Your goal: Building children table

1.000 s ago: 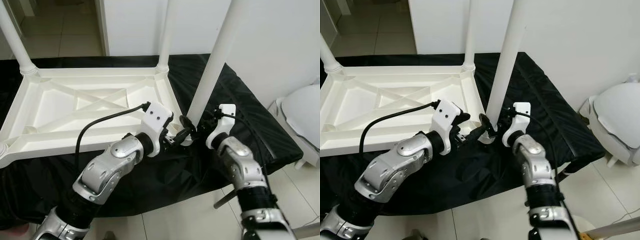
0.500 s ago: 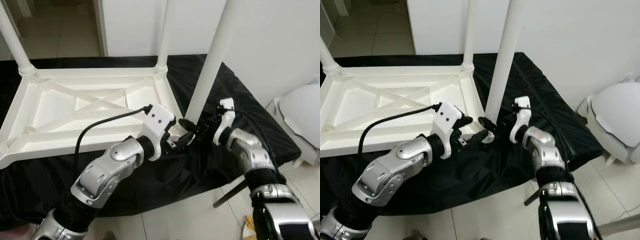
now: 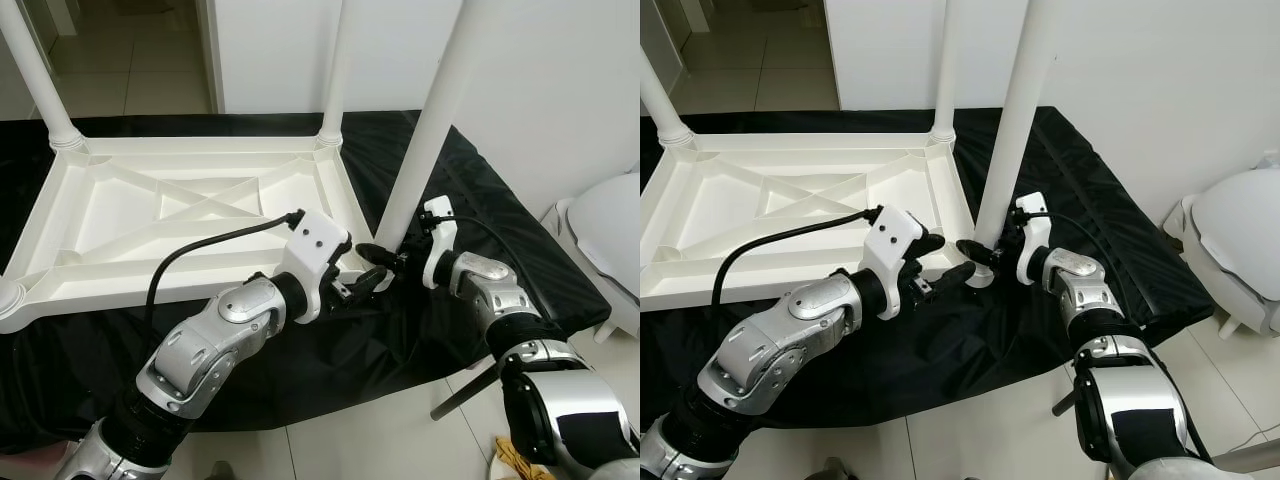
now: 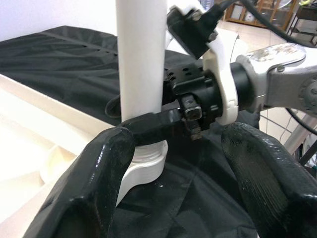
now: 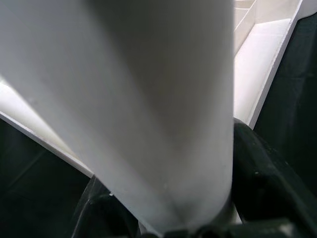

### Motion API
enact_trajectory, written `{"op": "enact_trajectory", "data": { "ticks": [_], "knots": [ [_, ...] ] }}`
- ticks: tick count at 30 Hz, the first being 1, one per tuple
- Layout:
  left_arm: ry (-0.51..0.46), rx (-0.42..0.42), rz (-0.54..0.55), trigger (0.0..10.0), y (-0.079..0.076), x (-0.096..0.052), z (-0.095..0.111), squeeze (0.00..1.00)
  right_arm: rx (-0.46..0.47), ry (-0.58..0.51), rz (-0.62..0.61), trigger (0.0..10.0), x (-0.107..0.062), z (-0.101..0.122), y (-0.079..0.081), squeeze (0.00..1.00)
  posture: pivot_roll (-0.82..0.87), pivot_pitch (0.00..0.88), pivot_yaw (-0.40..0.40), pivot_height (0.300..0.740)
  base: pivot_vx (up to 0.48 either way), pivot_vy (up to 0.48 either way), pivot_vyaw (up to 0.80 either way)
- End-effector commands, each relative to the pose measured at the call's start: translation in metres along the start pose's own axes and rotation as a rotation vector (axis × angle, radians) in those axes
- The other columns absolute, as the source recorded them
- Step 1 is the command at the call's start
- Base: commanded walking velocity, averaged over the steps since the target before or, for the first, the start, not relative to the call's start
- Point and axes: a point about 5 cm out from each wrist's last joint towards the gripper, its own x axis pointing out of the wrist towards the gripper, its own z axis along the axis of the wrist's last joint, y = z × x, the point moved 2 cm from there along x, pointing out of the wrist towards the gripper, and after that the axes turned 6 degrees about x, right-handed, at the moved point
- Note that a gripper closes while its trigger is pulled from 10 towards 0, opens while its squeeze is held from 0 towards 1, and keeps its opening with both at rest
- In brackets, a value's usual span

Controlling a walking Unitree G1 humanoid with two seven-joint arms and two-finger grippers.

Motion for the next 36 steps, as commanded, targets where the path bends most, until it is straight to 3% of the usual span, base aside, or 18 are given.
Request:
{"op": "enact_trajectory", "data": {
  "ticks": [1, 9, 19, 21, 25, 29, 31, 32, 34, 36],
  "knots": [
    [-0.007, -0.004, -0.158, 10.0, -0.016, -0.001, 0.000, 0.00, 0.028, 0.024, -0.005, 0.0, -0.003, -0.005, -0.004, 0.00, 0.00, 0.014, -0.051, 0.740, 0.000, 0.000, 0.00],
    [0.006, -0.018, -0.170, 10.0, -0.021, -0.001, -0.005, 0.00, 0.083, -0.008, -0.022, 0.0, -0.006, -0.010, -0.003, 0.00, -0.01, 0.018, -0.066, 0.740, 0.000, 0.000, 0.00],
    [0.007, -0.021, -0.163, 10.0, -0.021, -0.001, -0.006, 0.00, 0.092, -0.071, -0.202, 0.0, -0.002, -0.012, -0.001, 0.00, -0.02, 0.034, -0.075, 0.740, 0.000, 0.000, 0.00],
    [0.006, -0.020, -0.147, 10.0, -0.018, -0.002, -0.005, 0.00, 0.148, -0.109, -0.320, 0.5, 0.001, -0.014, 0.006, 0.00, -0.03, 0.038, -0.077, 0.740, 0.000, 0.000, 0.00],
    [0.005, -0.018, -0.130, 10.0, -0.014, -0.004, -0.005, 0.00, 0.196, -0.154, -0.445, 0.0, 0.003, -0.015, 0.021, 0.00, -0.03, 0.039, -0.078, 0.740, 0.000, 0.000, 0.00],
    [0.003, -0.016, -0.126, 10.0, -0.013, -0.004, -0.004, 0.00, 0.213, -0.174, -0.528, 0.0, 0.009, -0.014, 0.037, 0.00, -0.03, 0.037, -0.076, 0.740, 0.000, 0.000, 0.00],
    [0.003, -0.016, -0.126, 10.0, -0.013, -0.004, -0.004, 0.00, 0.213, -0.174, -0.528, 0.0, 0.009, -0.014, 0.037, 0.00, -0.03, 0.037, -0.076, 0.740, 0.000, 0.000, 0.00],
    [0.000, -0.015, -0.127, 10.0, -0.013, -0.004, -0.003, 0.00, 0.221, -0.180, -0.580, 0.0, 0.014, -0.013, 0.047, 0.00, -0.03, 0.038, -0.074, 0.740, 0.000, 0.000, 0.00],
    [0.000, -0.015, -0.127, 10.0, -0.013, -0.004, -0.003, 0.00, 0.221, -0.180, -0.580, 0.0, 0.014, -0.013, 0.047, 0.00, -0.03, 0.038, -0.074, 0.740, 0.000, 0.000, 0.00],
    [0.000, -0.013, -0.129, 10.0, -0.012, -0.004, -0.002, 0.00, 0.269, -0.179, -0.629, 0.0, 0.025, -0.012, 0.066, 0.00, -0.03, 0.036, -0.071, 0.740, 0.000, 0.000, 0.00]
  ]
}}
